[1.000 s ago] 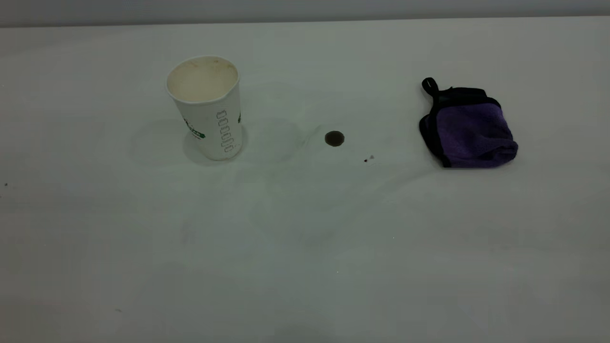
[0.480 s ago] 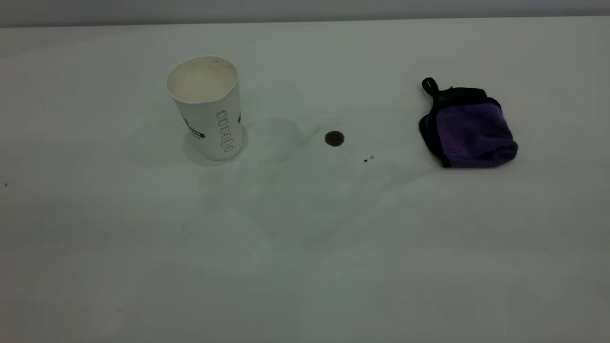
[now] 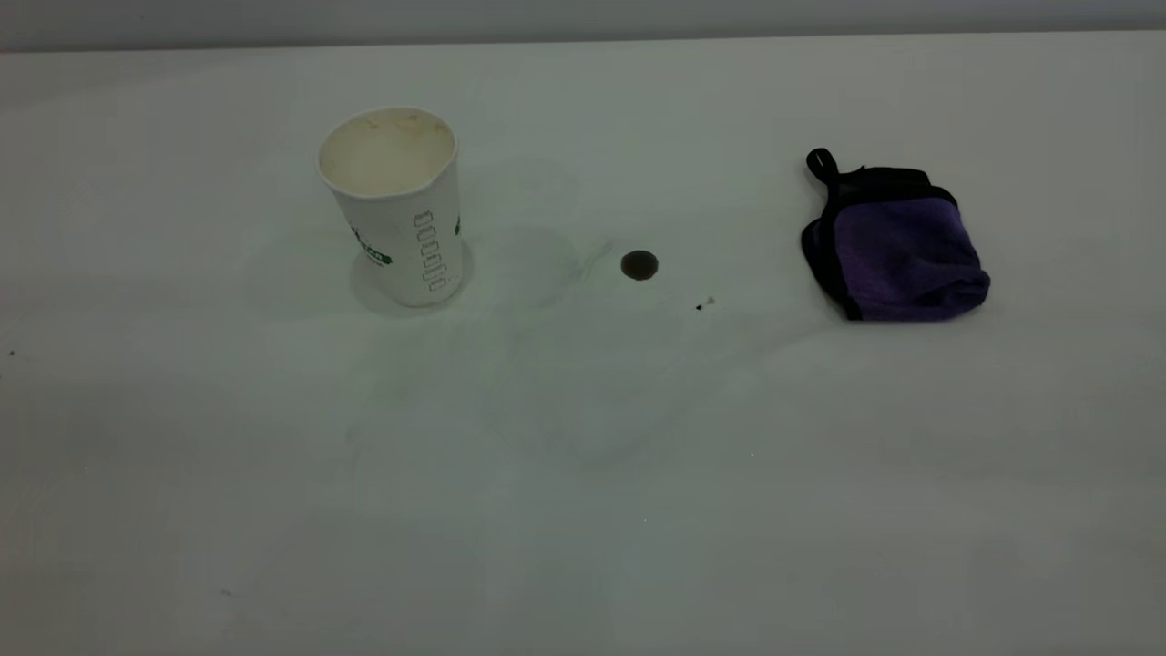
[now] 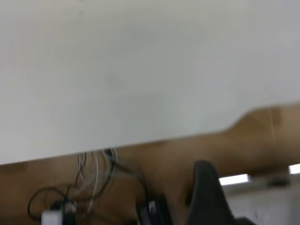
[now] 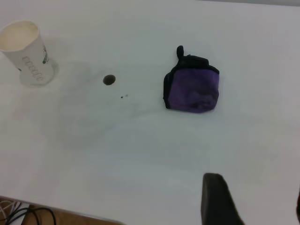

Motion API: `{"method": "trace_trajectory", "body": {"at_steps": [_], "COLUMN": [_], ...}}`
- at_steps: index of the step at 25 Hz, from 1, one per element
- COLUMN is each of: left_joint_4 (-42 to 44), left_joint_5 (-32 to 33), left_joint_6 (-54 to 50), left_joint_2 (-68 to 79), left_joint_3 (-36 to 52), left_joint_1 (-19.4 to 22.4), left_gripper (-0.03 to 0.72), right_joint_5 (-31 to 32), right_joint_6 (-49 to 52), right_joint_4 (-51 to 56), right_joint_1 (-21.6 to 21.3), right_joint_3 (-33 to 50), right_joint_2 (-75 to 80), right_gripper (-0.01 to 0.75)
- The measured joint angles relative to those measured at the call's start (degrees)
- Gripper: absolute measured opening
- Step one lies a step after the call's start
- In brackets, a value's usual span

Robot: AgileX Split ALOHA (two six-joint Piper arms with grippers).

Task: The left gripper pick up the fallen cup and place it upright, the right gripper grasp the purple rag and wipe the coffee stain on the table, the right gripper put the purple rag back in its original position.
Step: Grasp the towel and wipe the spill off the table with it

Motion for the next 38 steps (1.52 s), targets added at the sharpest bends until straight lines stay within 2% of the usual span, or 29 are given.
{"method": "trace_trajectory", "body": {"at_steps": [5, 11, 19, 23, 28, 33, 38], "left_joint_4": [0.0, 0.0, 0.0, 0.0, 0.0, 0.0, 0.0], "left_joint_5": [0.3, 0.9, 1.1, 1.2, 1.3, 1.3, 1.3], "left_joint_6": [0.0, 0.0, 0.0, 0.0, 0.0, 0.0, 0.0], "left_joint_2": [-10.8, -21.5, -22.0, -22.0, -22.0, -22.0, -22.0], "left_joint_3": [0.1, 0.1, 0.1, 0.1, 0.1, 0.1, 0.1], "left_joint_1": [4.8, 5.0, 5.0, 5.0, 5.0, 5.0, 5.0], "left_gripper": [0.525, 0.525, 0.525, 0.525, 0.525, 0.525, 0.525], "right_joint_5": [0.0, 0.0, -0.3, -0.8, -8.1, -17.4, -22.3], "right_joint_6": [0.0, 0.0, 1.2, 1.8, -8.3, -22.3, -36.4], "right_joint_4": [0.0, 0.1, 2.6, 5.3, 7.8, 16.7, 27.1], "right_joint_1": [0.0, 0.0, 0.0, 0.0, 0.0, 0.0, 0.0], "right_joint_3": [0.0, 0.0, -0.9, -3.2, -6.1, -9.4, -13.5], "right_joint_2": [0.0, 0.0, 0.2, 6.9, 21.5, 39.1, 59.9], "right_gripper": [0.442, 0.442, 0.442, 0.499, 0.601, 0.608, 0.604]}}
